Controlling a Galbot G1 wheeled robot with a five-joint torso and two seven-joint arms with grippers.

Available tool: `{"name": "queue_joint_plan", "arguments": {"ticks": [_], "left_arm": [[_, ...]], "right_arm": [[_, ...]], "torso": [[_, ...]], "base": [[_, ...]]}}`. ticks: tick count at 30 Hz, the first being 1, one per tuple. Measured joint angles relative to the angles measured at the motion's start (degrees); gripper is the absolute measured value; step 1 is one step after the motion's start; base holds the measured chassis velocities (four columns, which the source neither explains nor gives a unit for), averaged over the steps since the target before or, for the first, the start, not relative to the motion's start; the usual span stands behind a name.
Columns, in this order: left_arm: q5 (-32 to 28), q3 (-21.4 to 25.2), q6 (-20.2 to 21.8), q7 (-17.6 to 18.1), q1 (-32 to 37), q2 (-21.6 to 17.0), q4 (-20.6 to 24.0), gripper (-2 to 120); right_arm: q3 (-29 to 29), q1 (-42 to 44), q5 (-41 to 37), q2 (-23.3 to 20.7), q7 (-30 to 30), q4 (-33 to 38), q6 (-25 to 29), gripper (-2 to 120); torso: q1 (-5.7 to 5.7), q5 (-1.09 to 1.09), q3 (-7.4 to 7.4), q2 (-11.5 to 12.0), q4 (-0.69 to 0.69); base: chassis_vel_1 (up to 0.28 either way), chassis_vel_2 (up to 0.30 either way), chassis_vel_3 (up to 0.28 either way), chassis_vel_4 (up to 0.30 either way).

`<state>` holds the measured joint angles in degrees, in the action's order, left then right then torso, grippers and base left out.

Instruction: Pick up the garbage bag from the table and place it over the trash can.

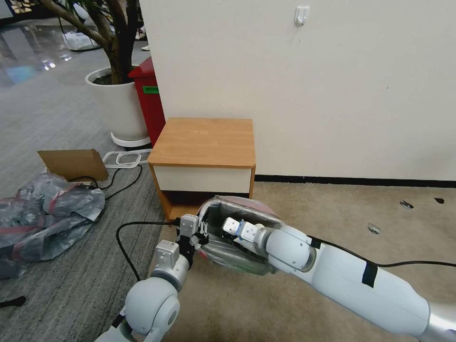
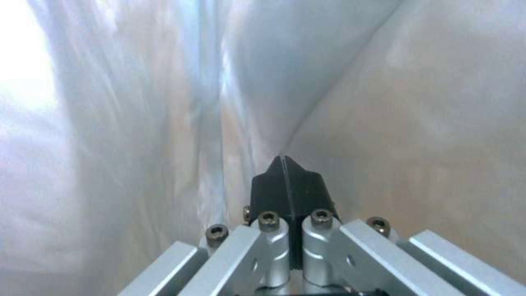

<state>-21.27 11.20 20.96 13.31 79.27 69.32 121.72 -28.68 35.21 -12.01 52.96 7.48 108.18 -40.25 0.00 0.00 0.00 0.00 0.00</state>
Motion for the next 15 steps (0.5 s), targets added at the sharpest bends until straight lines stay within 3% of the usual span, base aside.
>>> {"name": "queue_joint_plan", "arguments": {"ticks": [10, 15], "left_arm": [[-12.4, -0.4, 1.7, 5.8, 0.0, 0.9, -1.3, 5], [-19.2, -0.2, 2.6, 10.0, 0.9, 1.4, -1.3, 5]], "right_arm": [[13.8, 11.0, -5.6, -4.0, -1.1, 9.6, 5.7, 0], [19.0, 20.0, -9.3, -6.2, -12.9, 15.3, 13.6, 10]], "torso": [[0.0, 0.0, 0.0, 0.0, 0.0], [0.0, 0.0, 0.0, 0.0, -0.01]], "base": [[0.0, 0.0, 0.0, 0.0], [0.0, 0.0, 0.0, 0.0]]}}
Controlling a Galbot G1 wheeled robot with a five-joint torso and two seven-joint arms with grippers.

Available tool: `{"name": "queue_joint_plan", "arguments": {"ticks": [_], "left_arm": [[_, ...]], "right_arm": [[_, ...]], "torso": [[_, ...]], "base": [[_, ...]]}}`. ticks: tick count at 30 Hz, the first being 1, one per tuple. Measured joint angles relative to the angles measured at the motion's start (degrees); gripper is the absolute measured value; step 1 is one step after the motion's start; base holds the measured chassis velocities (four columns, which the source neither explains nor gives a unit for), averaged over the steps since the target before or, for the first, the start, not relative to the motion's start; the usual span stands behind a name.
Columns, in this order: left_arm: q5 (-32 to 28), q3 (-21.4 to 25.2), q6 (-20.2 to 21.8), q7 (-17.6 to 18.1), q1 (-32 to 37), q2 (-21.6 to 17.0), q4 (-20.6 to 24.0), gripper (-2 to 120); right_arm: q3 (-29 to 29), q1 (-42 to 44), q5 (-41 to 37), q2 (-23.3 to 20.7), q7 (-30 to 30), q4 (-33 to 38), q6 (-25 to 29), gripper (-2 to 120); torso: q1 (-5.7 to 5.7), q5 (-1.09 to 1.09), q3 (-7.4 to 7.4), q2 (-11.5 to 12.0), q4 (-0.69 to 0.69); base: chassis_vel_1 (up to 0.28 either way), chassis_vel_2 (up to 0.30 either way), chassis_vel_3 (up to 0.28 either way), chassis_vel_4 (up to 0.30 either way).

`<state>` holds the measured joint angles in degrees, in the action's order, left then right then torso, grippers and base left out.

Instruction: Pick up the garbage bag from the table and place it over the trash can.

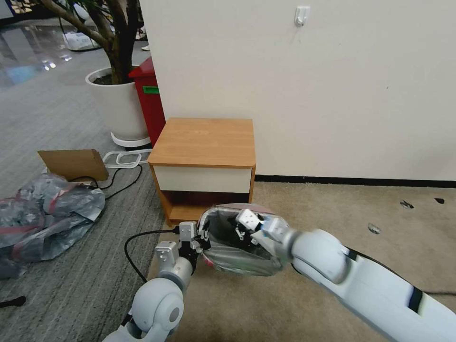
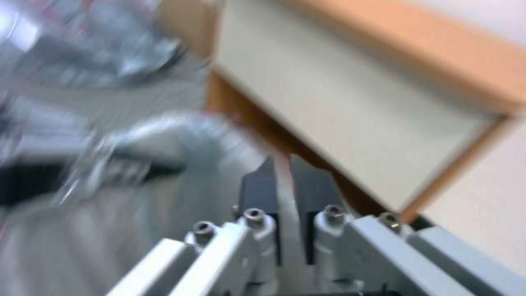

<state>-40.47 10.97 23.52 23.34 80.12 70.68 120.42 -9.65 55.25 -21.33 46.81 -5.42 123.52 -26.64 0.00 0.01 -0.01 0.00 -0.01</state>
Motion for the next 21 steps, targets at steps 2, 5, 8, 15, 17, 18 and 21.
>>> {"name": "queue_joint_plan", "arguments": {"ticks": [2, 5, 8, 15, 17, 18, 21], "left_arm": [[-2.4, -0.1, 0.4, 1.8, 1.1, 0.6, 0.2, 5], [-3.1, -0.4, 0.6, 2.9, 2.6, 1.2, 0.6, 5], [-4.0, -0.7, 1.0, 3.7, 4.4, 1.3, 1.3, 5], [-2.9, -1.5, 1.4, 4.3, 8.1, 0.9, 2.7, 5], [-2.5, -1.7, 1.4, 4.4, 8.6, 1.0, 2.8, 5], [-2.2, -1.8, 1.3, 4.4, 8.9, 1.1, 2.9, 5], [-1.1, -2.6, 1.0, 4.4, 9.9, 1.4, 2.9, 5]], "right_arm": [[3.6, 4.0, -0.3, 1.9, -6.9, 0.9, 2.5, 21], [8.7, 8.1, 0.2, 5.1, -10.1, 1.0, 4.7, 31], [14.7, 14.0, 2.6, 9.3, -11.0, 1.1, 8.2, 41], [25.4, 29.1, 9.8, 20.1, -10.9, 3.4, 15.0, 68], [26.1, 30.6, 10.5, 21.4, -10.8, 3.6, 15.7, 71], [26.6, 31.3, 10.9, 22.1, -10.8, 3.7, 16.2, 75], [28.0, 33.2, 11.7, 24.5, -10.8, 3.9, 17.2, 86]], "torso": [[0.0, 0.0, 0.0, 0.0, 0.0], [0.0, 0.0, 0.0, 0.0, 0.02], [0.0, 0.01, 0.0, 0.0, 0.03], [0.0, -0.01, -0.01, 0.0, 0.0], [0.0, 0.0, 0.0, 0.0, 0.0], [0.0, -0.01, 0.0, 0.0, 0.01], [0.0, -0.01, 0.0, 0.0, 0.01]], "base": [[0.0, 0.0, 0.0, 0.0], [0.0, 0.0, 0.0, 0.0], [0.0, 0.0, 0.0, 0.0], [0.0, 0.0, 0.0, 0.0], [0.0, 0.0, 0.0, 0.0], [0.0, 0.0, 0.0, 0.0], [0.0, 0.0, 0.0, 0.0]]}}
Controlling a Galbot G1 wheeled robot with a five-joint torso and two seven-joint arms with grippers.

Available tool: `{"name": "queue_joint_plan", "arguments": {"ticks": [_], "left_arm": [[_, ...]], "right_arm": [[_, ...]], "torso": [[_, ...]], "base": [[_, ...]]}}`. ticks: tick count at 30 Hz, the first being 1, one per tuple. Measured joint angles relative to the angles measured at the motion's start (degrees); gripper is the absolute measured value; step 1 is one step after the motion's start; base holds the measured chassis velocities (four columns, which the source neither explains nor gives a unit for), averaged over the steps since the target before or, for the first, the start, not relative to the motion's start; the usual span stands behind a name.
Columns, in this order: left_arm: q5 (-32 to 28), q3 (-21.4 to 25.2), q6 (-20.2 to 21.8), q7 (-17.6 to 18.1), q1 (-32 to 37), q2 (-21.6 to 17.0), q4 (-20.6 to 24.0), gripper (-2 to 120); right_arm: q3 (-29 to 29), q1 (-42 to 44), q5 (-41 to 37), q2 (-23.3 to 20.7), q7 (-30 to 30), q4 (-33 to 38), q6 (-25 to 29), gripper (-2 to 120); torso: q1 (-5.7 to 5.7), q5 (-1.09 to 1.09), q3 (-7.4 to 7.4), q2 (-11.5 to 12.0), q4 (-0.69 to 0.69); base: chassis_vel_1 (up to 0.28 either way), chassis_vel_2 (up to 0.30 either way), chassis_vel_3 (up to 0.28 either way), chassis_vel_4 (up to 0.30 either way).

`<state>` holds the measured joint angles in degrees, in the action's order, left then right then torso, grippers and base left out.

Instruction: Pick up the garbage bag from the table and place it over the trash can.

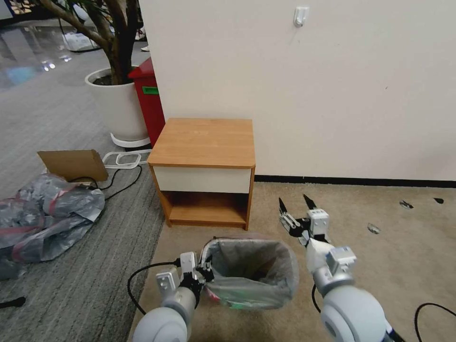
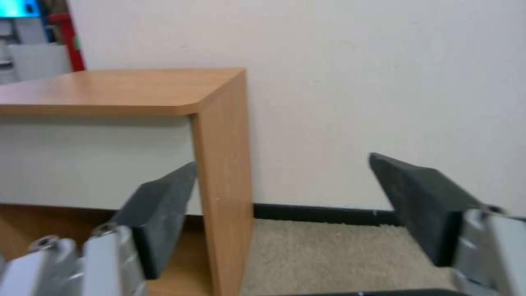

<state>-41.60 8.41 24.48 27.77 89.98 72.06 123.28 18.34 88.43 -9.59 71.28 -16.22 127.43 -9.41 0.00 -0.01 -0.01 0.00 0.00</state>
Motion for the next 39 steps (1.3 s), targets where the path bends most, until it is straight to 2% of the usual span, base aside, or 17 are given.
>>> {"name": "queue_joint_plan", "arguments": {"ticks": [2, 11, 14, 16, 18, 20, 22, 24, 27, 28, 30, 32, 35, 39], "left_arm": [[1.5, -0.8, -0.6, 0.1, 0.4, 0.2, -0.6, 5], [3.8, -1.1, -0.4, 0.0, 0.6, 0.7, -1.2, 5], [4.7, -0.9, 0.0, -0.1, 0.6, 0.7, -1.2, 19], [4.9, -0.9, 0.0, -0.1, 0.6, 0.7, -1.2, 23], [6.0, -0.9, 0.1, -0.3, 0.8, 1.0, -1.2, 34], [6.4, -0.9, 0.1, -0.3, 0.9, 1.1, -1.2, 36], [7.2, -0.9, 0.1, -0.6, 1.4, 1.4, -0.6, 50], [7.4, -0.8, 0.1, -0.7, 1.5, 1.4, -0.4, 51], [7.8, -0.3, 0.1, -1.2, 2.1, 1.2, 0.4, 64], [7.8, -0.3, 0.1, -1.2, 2.1, 1.2, 0.4, 64], [8.4, 0.3, 0.0, -1.9, 2.4, 0.8, 0.8, 76], [8.6, 0.4, 0.0, -2.1, 2.5, 0.6, 1.0, 79], [9.0, 0.5, 0.0, -2.6, 3.0, 0.1, 2.0, 96], [10.4, 0.9, -0.6, -3.1, 3.7, -0.1, 2.8, 99]], "right_arm": [[1.0, 0.8, 0.2, 0.7, -1.0, -0.2, 1.3, 96], [1.9, 1.4, 0.2, 0.1, -1.6, -0.6, 2.5, 100], [1.8, 1.3, 0.1, 0.1, -1.6, -0.7, 2.6, 100], [1.6, 1.2, 0.1, 0.2, -1.6, -0.8, 2.6, 100], [0.7, 0.5, 0.1, 0.5, -2.0, -0.8, 2.6, 100], [0.5, 0.3, 0.1, 0.6, -2.2, -0.8, 2.6, 100], [-0.1, -0.1, 0.1, 1.0, -2.8, -0.9, 2.6, 100], [-0.2, -0.1, 0.1, 1.0, -2.9, -0.9, 2.6, 100], [-0.2, 0.2, -0.1, 1.1, -3.3, -0.7, 2.6, 100], [-0.2, 0.2, -0.1, 1.1, -3.3, -0.7, 2.6, 100], [0.3, 0.9, -0.2, 1.5, -3.4, -0.5, 2.7, 100], [0.4, 1.2, -0.2, 1.6, -3.4, -0.5, 2.9, 100], [1.3, 2.1, -0.7, 2.0, -3.4, 0.0, 3.2, 100], [2.0, 2.7, -1.6, 2.3, -3.4, 0.4, 3.7, 100]], "torso": [[0.0, 0.0, 0.0, 0.0, 0.0], [0.0, 0.01, 0.01, 0.0, 0.01], [0.0, 0.01, 0.01, 0.0, 0.01], [0.0, 0.01, 0.01, 0.0, 0.0], [0.0, 0.01, 0.01, 0.0, 0.01], [0.0, 0.01, 0.01, 0.0, 0.01], [0.0, 0.01, 0.01, 0.0, 0.01], [0.0, 0.01, 0.01, 0.0, 0.01], [0.0, 0.0, 0.01, 0.0, 0.0], [0.0, 0.0, 0.01, 0.0, 0.0], [0.0, 0.01, 0.01, 0.0, 0.0], [0.0, 0.0, 0.01, 0.0, 0.01], [0.0, 0.01, 0.01, 0.0, 0.0], [0.0, 0.0, 0.01, 0.0, 0.01]], "base": [[0.0, 0.0, 0.0, 0.0], [0.0, 0.0, 0.0, 0.0], [0.0, 0.0, 0.0, 0.0], [0.0, 0.0, 0.0, 0.0], [0.0, 0.0, 0.0, 0.0], [0.0, 0.0, 0.0, 0.0], [0.0, 0.0, 0.0, 0.0], [0.0, 0.0, 0.0, 0.0], [0.0, 0.0, 0.0, 0.0], [0.0, 0.0, 0.0, 0.0], [0.0, 0.0, 0.0, 0.0], [0.0, 0.0, 0.0, 0.0], [0.0, 0.0, 0.0, 0.0], [0.0, 0.0, 0.0, 0.0]]}}
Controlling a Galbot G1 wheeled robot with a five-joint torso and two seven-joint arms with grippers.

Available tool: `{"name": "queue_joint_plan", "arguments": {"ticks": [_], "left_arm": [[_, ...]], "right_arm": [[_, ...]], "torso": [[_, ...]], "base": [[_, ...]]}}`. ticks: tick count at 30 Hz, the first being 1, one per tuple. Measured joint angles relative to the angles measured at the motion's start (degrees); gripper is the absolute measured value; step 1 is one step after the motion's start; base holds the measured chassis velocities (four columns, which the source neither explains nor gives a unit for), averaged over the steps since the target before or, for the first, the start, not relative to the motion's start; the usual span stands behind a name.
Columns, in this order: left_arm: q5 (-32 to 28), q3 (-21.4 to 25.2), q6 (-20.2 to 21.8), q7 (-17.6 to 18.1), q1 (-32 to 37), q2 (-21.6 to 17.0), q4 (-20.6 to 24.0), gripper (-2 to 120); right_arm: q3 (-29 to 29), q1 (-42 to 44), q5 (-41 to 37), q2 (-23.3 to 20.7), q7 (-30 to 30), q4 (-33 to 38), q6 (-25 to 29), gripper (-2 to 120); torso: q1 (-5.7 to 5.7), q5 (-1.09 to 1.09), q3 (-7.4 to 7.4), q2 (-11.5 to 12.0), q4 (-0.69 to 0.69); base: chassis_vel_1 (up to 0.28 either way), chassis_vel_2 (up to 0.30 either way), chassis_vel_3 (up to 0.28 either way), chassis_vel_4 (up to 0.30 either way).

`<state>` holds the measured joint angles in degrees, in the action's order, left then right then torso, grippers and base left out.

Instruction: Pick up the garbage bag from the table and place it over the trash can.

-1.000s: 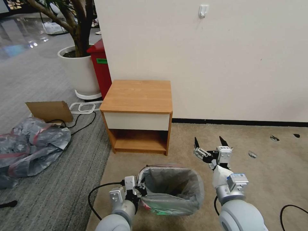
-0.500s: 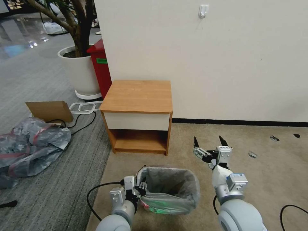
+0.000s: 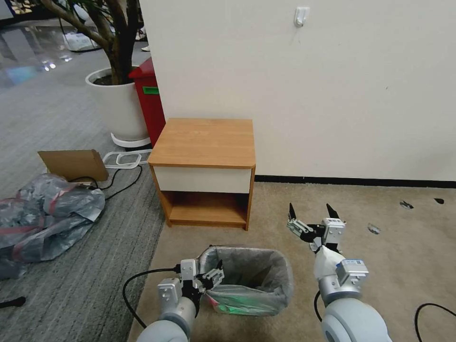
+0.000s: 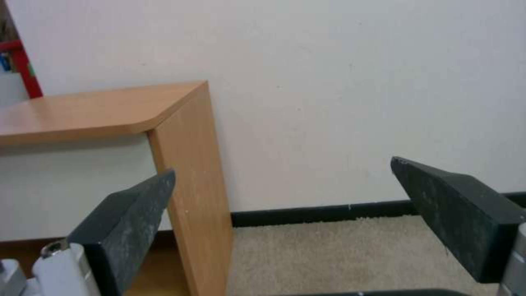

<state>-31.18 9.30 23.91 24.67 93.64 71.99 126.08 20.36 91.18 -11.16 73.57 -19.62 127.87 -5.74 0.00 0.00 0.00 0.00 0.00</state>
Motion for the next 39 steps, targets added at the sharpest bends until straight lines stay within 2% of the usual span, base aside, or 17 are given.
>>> {"name": "queue_joint_plan", "arguments": {"ticks": [1, 2, 5, 6, 7, 8, 9, 12, 13, 17, 20, 39], "left_arm": [[3.2, 1.2, -1.8, -1.3, 0.8, -0.1, 0.4, 100], [3.2, 1.2, -1.8, -1.3, 0.8, -0.1, 0.4, 100], [15.8, 8.1, -10.9, -8.8, 3.1, -0.6, 0.5, 100], [15.8, 8.1, -10.9, -8.8, 3.1, -0.6, 0.5, 100], [18.1, 9.6, -13.3, -10.0, 3.5, -0.9, 0.4, 100], [22.0, 12.3, -17.8, -11.8, 4.4, -1.7, 0.2, 100], [22.0, 12.3, -17.8, -11.8, 4.4, -1.7, 0.2, 100], [23.3, 17.7, -22.7, -12.9, 6.9, -3.0, 1.6, 100], [23.3, 17.7, -22.7, -12.9, 6.9, -3.0, 1.6, 100], [23.4, 23.6, -24.4, -15.3, 9.6, -3.1, 3.1, 100], [23.7, 25.1, -24.3, -16.1, 10.4, -3.1, 3.4, 100], [23.8, 25.1, -23.5, -16.3, 10.5, -2.9, 3.5, 100]], "right_arm": [[0.7, 0.8, -0.5, 0.3, 0.3, 0.3, 0.6, 100], [0.7, 0.8, -0.5, 0.3, 0.3, 0.3, 0.6, 100], [3.5, 4.0, -2.9, 1.8, 4.5, 0.4, 3.3, 100], [3.5, 4.0, -2.9, 1.8, 4.5, 0.4, 3.3, 100], [4.1, 4.7, -3.3, 2.1, 5.4, 0.4, 3.9, 100], [5.3, 6.3, -4.1, 2.9, 7.2, 0.3, 5.5, 100], [5.3, 6.3, -4.1, 2.9, 7.2, 0.3, 5.5, 100], [8.0, 10.2, -5.0, 4.5, 11.0, 0.3, 8.5, 100], [8.0, 10.2, -5.0, 4.5, 11.0, 0.3, 8.5, 100], [10.4, 13.7, -5.0, 5.2, 13.2, -0.5, 12.8, 100], [11.6, 14.1, -4.6, 5.3, 13.3, -1.3, 14.5, 100], [12.2, 13.8, -3.6, 5.4, 13.0, -1.7, 14.9, 100]], "torso": [[0.0, 0.0, 0.0, 0.0, 0.0], [0.0, 0.0, 0.0, 0.0, 0.0], [0.0, 0.0, 0.0, 0.0, 0.0], [0.0, 0.0, 0.0, 0.0, 0.0], [0.0, 0.0, 0.0, 0.0, 0.0], [0.0, 0.0, 0.0, 0.0, 0.0], [0.0, 0.0, 0.0, 0.0, 0.0], [0.0, 0.01, 0.0, 0.0, 0.0], [0.0, 0.01, 0.0, 0.0, 0.0], [0.0, 0.0, 0.0, 0.0, 0.0], [0.0, 0.01, 0.0, 0.0, 0.0], [0.0, 0.0, 0.0, 0.0, 0.0]], "base": [[0.0, 0.0, 0.0, 0.0], [0.0, 0.0, 0.0, 0.0], [0.0, 0.0, 0.0, 0.0], [0.0, 0.0, 0.0, 0.0], [0.0, 0.0, 0.0, 0.0], [0.0, 0.0, 0.0, 0.0], [0.0, 0.0, 0.0, 0.0], [0.0, 0.0, 0.0, 0.0], [0.0, 0.0, 0.0, 0.0], [0.0, 0.0, 0.0, 0.0], [0.0, 0.0, 0.0, 0.0], [0.0, 0.0, 0.0, 0.0]]}}
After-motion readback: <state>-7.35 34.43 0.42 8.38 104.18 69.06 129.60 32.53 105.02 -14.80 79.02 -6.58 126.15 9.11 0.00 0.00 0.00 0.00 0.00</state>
